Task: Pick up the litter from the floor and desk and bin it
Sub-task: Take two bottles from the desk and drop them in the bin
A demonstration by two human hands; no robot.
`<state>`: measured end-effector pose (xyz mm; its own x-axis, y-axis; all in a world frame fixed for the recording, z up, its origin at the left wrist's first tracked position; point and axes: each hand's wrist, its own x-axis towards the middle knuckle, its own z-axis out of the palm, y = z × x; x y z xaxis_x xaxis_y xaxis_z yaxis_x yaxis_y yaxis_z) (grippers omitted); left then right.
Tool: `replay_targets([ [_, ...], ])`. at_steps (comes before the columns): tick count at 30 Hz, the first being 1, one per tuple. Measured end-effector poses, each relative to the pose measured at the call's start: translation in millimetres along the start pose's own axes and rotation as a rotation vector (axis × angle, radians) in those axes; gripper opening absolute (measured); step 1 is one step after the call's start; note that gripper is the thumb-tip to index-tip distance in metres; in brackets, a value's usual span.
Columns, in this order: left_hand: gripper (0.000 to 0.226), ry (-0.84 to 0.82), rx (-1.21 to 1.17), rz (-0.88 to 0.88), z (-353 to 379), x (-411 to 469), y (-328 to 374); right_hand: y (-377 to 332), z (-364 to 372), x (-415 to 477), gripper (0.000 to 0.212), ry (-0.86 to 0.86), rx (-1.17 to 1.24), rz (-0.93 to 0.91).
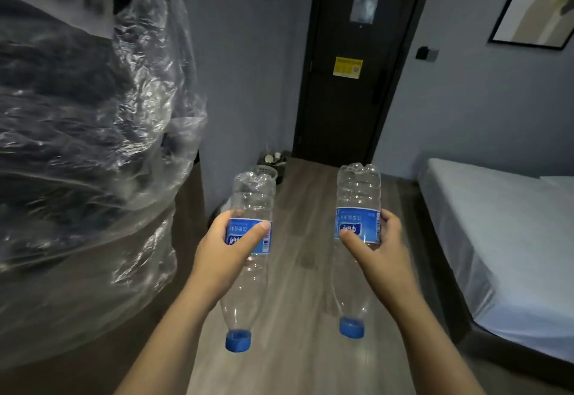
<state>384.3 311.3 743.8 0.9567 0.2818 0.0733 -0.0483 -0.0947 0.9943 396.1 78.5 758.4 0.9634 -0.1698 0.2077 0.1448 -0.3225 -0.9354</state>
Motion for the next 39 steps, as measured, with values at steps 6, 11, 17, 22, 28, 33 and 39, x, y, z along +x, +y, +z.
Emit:
replay_targets([
  [6,0.041,0.002,0.043,-0.03,66.0,103.7,2.5,18.5,-14.0,107.3,0.052,0.044,-0.046,0.028],
  [11,0.032,-0.04,0.062,-0.058,123.0,175.2,-3.7,49.2,-20.4,183.1,0.052,0.051,0.001,0.078],
  [17,0.032,-0.057,0.107,-0.083,184.5,274.0,-17.8,94.5,-18.4,301.1,0.046,0.032,0.014,0.07],
  [22,0.032,-0.042,0.139,-0.055,231.9,360.8,-13.7,114.9,-20.4,414.4,0.043,-0.051,0.039,0.092],
  [28,0.037,0.002,0.159,-0.101,251.9,453.4,-29.9,137.6,9.7,525.5,0.03,-0.182,0.084,0.121],
  [33,0.03,0.078,0.137,-0.139,261.2,539.5,-47.1,163.5,56.6,613.5,0.043,-0.249,0.055,0.152],
  [39,0.045,0.051,0.12,-0.193,253.0,664.7,-68.9,180.9,127.1,721.1,0.057,-0.289,-0.003,0.22],
])
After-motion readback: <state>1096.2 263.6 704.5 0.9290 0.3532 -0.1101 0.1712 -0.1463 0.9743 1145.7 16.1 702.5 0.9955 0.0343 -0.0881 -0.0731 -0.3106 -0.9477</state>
